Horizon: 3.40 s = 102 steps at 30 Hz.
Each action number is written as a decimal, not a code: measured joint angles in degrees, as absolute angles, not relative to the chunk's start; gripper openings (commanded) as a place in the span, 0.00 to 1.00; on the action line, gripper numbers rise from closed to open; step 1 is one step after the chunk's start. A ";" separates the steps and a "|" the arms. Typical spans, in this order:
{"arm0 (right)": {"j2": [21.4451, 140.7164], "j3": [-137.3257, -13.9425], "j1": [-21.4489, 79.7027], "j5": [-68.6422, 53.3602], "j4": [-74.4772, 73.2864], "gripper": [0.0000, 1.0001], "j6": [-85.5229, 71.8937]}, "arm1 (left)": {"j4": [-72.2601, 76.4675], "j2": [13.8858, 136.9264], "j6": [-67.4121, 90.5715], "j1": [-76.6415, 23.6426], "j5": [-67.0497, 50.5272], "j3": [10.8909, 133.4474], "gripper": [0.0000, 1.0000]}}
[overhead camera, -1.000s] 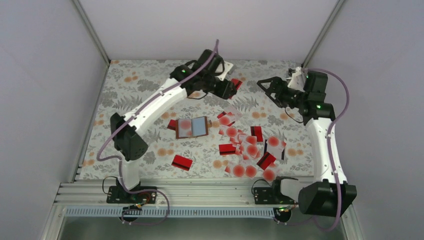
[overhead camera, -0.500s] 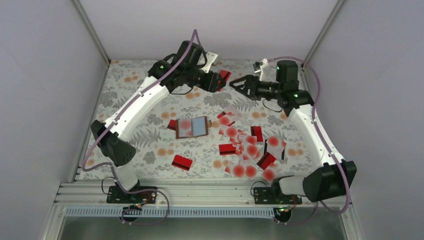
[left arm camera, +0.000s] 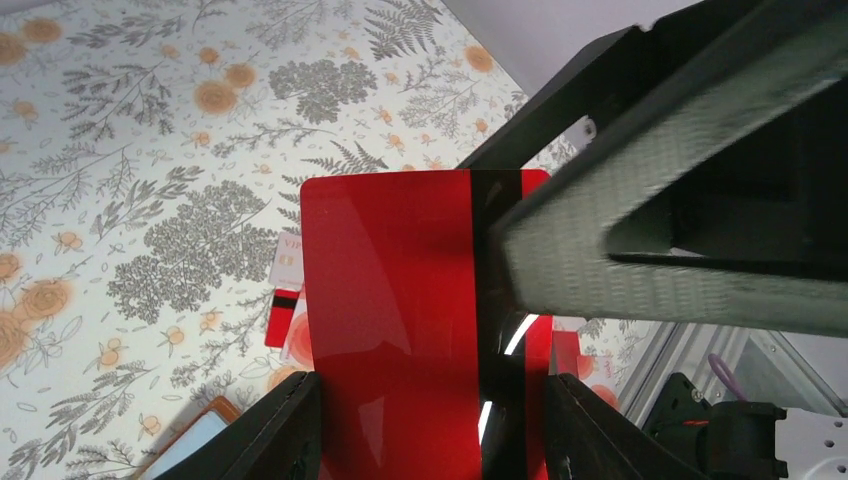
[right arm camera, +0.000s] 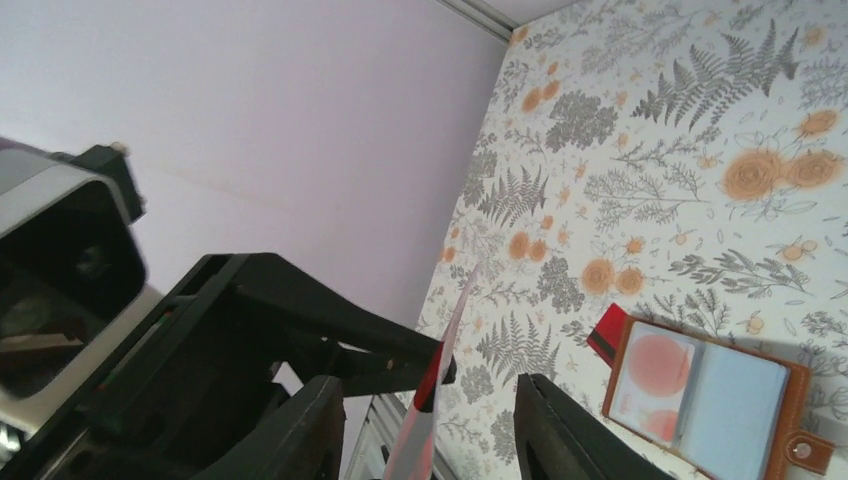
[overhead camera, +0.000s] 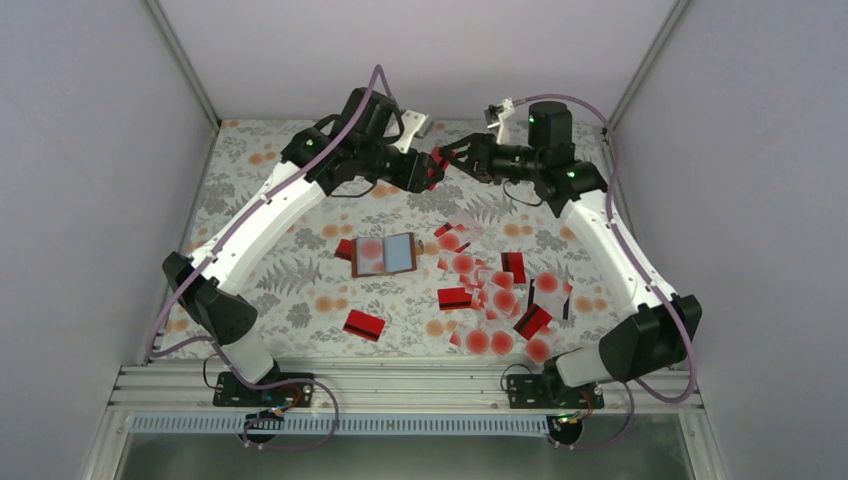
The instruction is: Put the credit cards into the card holder
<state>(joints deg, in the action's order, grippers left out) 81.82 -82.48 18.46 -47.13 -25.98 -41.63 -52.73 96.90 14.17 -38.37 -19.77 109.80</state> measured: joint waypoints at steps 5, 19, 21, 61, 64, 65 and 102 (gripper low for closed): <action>83.42 -82.87 20.86 -45.25 -25.87 0.30 -43.66 | -52.38 96.25 14.22 -38.37 -19.59 109.16 0.49; 86.46 -85.08 22.72 -43.99 -26.70 0.04 -46.96 | -51.42 95.42 14.59 -38.37 -15.73 106.17 0.56; 86.52 -85.08 22.72 -43.88 -26.81 0.04 -47.13 | -51.11 95.24 14.61 -38.37 -15.51 105.91 0.61; 97.69 -92.23 20.29 -75.66 -16.34 0.04 -36.12 | -18.26 77.56 24.58 -17.74 -62.24 74.65 0.53; 98.59 -92.40 20.60 -76.95 -17.19 0.04 -34.76 | -16.14 78.50 25.71 -17.74 -64.14 74.65 0.49; 98.85 -92.49 20.75 -77.23 -17.47 0.04 -34.41 | -15.57 78.94 26.02 -17.74 -64.64 74.65 0.48; 103.79 -100.73 23.79 -79.37 -25.56 0.75 -27.46 | -13.43 82.65 28.53 -17.85 -66.04 74.65 0.02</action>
